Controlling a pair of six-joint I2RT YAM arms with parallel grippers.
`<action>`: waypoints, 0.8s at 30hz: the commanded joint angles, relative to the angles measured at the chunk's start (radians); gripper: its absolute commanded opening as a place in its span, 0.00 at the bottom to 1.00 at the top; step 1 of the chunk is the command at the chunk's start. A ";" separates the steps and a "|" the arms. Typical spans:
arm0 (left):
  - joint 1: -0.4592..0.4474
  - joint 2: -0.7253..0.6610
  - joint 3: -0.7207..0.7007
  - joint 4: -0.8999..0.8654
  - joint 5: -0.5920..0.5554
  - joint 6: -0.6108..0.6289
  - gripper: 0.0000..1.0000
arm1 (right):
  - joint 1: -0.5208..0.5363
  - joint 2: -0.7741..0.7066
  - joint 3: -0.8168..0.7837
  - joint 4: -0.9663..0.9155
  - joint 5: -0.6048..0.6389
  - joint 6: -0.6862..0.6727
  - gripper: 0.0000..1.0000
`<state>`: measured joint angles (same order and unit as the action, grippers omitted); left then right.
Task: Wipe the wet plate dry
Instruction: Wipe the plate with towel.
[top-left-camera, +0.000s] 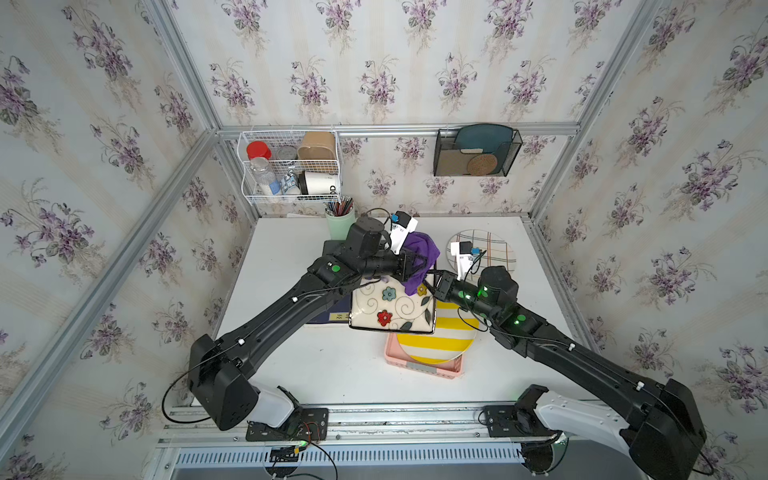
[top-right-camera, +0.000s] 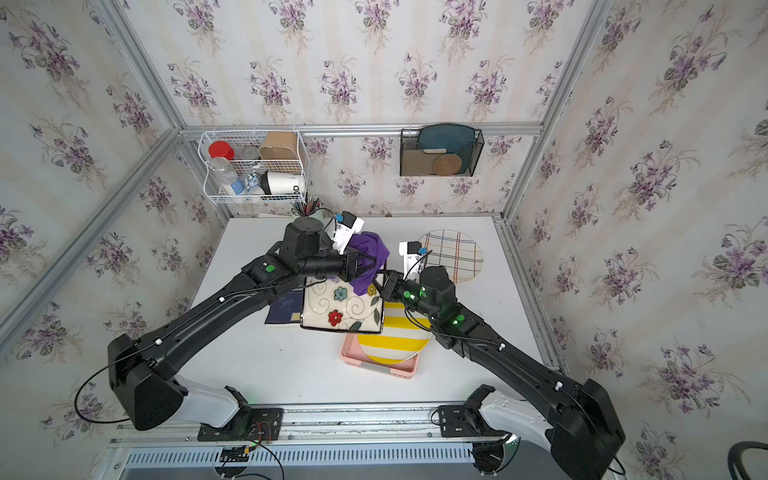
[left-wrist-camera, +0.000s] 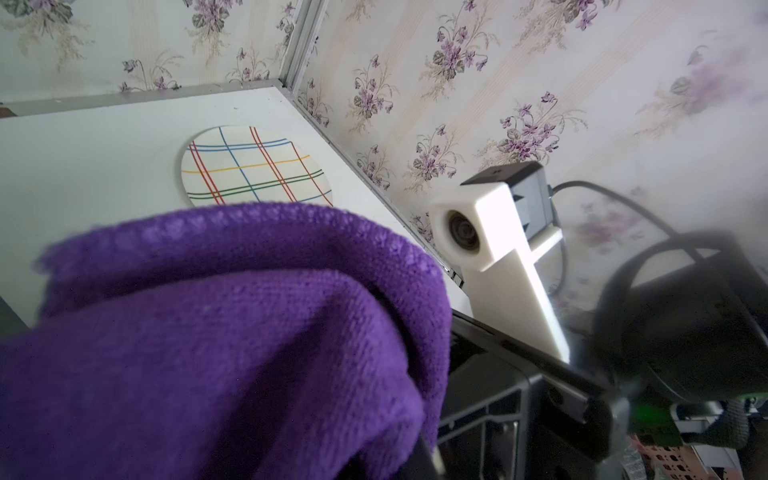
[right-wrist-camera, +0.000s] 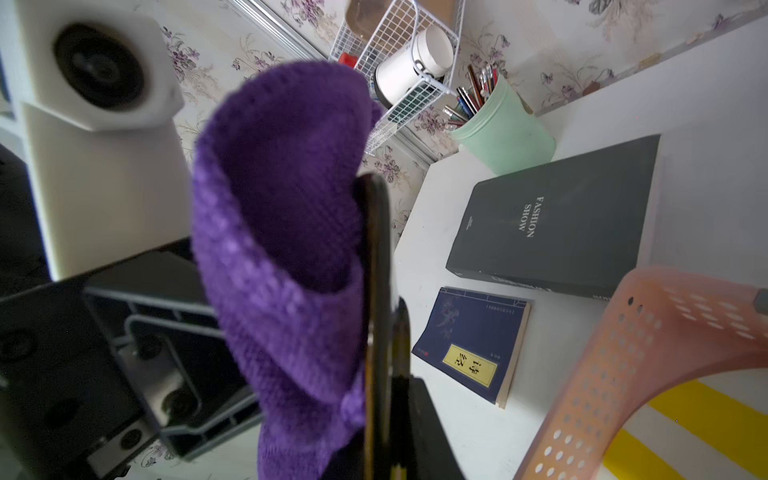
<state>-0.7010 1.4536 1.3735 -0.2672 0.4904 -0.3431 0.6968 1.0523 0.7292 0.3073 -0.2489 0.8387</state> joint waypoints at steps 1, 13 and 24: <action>0.045 -0.029 -0.028 -0.130 -0.204 0.043 0.00 | -0.015 -0.063 0.023 0.204 0.055 -0.020 0.00; 0.012 -0.050 -0.169 -0.022 0.053 0.002 0.00 | 0.007 -0.005 0.046 0.308 -0.023 -0.006 0.00; -0.037 0.007 -0.107 -0.136 0.032 0.103 0.00 | -0.221 -0.096 -0.046 0.429 0.097 0.243 0.00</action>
<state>-0.7341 1.4452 1.2594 -0.3145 0.4950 -0.2909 0.4927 0.9768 0.6857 0.3111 -0.1383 0.9348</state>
